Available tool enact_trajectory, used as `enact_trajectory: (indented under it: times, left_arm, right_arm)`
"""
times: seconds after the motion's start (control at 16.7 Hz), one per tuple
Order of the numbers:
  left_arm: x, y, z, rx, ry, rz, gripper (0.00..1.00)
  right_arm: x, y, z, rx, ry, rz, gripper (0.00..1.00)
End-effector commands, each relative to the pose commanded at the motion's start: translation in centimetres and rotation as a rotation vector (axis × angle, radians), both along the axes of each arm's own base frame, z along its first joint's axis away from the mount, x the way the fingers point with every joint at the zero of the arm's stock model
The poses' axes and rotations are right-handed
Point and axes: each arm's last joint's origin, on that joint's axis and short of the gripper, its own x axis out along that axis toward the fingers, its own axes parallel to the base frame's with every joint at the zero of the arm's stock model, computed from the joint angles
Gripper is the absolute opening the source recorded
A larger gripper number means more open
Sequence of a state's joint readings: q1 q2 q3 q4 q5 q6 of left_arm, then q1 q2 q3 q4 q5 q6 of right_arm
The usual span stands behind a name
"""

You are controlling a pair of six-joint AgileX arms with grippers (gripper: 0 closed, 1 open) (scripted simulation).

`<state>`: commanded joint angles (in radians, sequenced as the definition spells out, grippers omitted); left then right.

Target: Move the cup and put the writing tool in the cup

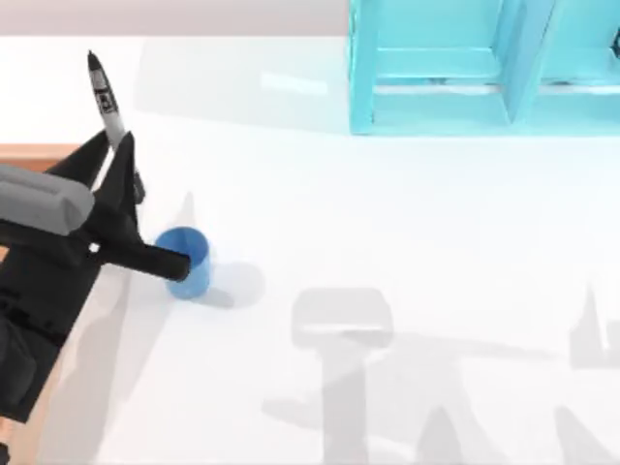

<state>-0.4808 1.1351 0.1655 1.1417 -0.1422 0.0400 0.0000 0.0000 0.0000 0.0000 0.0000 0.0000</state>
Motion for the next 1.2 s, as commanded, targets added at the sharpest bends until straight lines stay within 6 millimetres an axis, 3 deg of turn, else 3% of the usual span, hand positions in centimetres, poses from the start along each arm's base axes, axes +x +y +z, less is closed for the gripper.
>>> enact_trajectory:
  times: [0.48, 0.78, 1.2]
  left_arm:
    - [3.2, -1.0, -1.8, 0.013, 0.026, 0.004, 0.0]
    - [3.5, -1.0, -1.7, 0.007, 0.016, 0.004, 0.0]
    - [3.5, -1.0, -1.7, 0.007, 0.016, 0.004, 0.53]
  right_arm:
    - [0.0, 0.0, 0.0, 0.0, 0.0, 0.0, 1.0]
    - [0.0, 0.0, 0.0, 0.0, 0.0, 0.0, 1.0]
    - [0.0, 0.0, 0.0, 0.0, 0.0, 0.0, 1.0]
